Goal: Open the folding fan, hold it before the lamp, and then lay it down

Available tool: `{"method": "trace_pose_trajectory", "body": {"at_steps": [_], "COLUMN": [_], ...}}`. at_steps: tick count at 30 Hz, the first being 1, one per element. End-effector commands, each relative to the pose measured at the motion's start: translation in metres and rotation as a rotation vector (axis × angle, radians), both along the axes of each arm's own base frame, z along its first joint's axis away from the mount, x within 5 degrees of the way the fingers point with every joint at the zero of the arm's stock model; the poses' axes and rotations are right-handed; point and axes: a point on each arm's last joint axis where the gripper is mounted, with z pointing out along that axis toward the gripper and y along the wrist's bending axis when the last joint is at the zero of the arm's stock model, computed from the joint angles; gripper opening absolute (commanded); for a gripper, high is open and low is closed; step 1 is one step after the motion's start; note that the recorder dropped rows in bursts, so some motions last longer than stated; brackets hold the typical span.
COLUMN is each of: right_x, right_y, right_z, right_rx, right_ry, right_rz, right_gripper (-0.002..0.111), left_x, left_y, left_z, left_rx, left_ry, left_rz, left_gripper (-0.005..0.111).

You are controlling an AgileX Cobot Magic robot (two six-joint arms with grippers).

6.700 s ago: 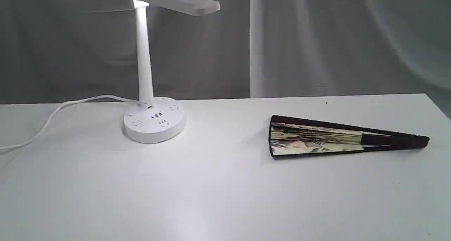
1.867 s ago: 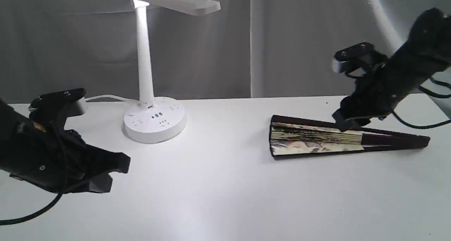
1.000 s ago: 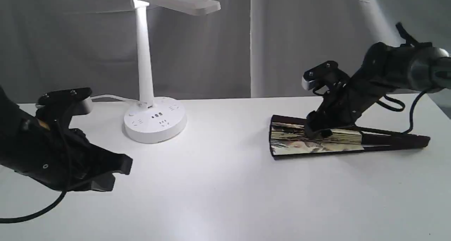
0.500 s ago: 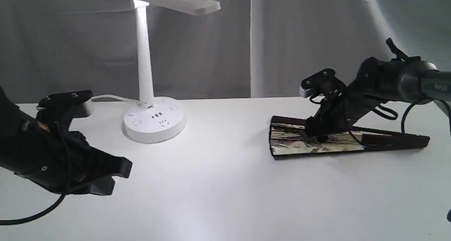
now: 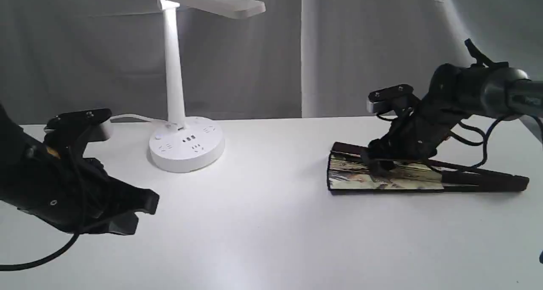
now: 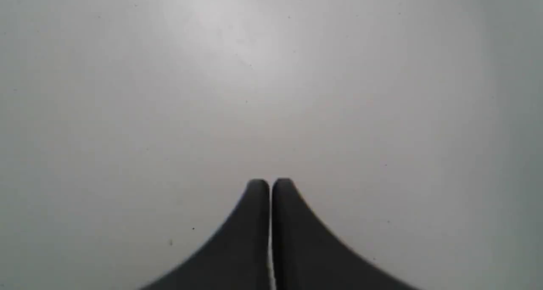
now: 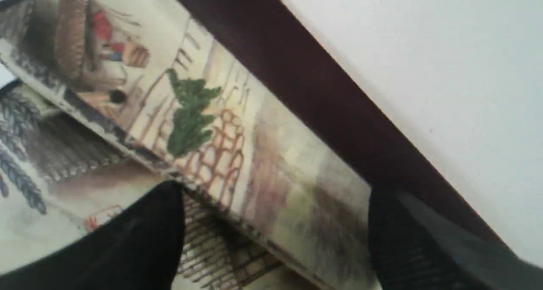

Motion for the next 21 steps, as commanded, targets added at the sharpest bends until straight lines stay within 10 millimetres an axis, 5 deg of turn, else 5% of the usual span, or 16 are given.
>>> {"method": "trace_pose_trajectory", "body": {"at_steps": [1, 13, 21], "right_x": [-0.010, -0.022, -0.025], "right_y": [-0.004, 0.003, 0.017], "right_z": [-0.007, -0.006, -0.001], "right_rx": [0.054, 0.243, 0.413], "right_ry": [0.135, 0.364, 0.461], "right_rz": [-0.181, -0.603, -0.654], "right_gripper": [0.062, 0.058, 0.058], "left_x": [0.000, 0.000, 0.000], "left_y": [-0.002, -0.002, -0.002], "left_z": [0.001, 0.001, 0.001], "left_rx": [-0.001, -0.001, 0.000], "left_ry": [-0.010, -0.010, -0.011], "left_rz": [-0.009, -0.009, -0.012], "left_gripper": [0.001, 0.001, 0.001]}}
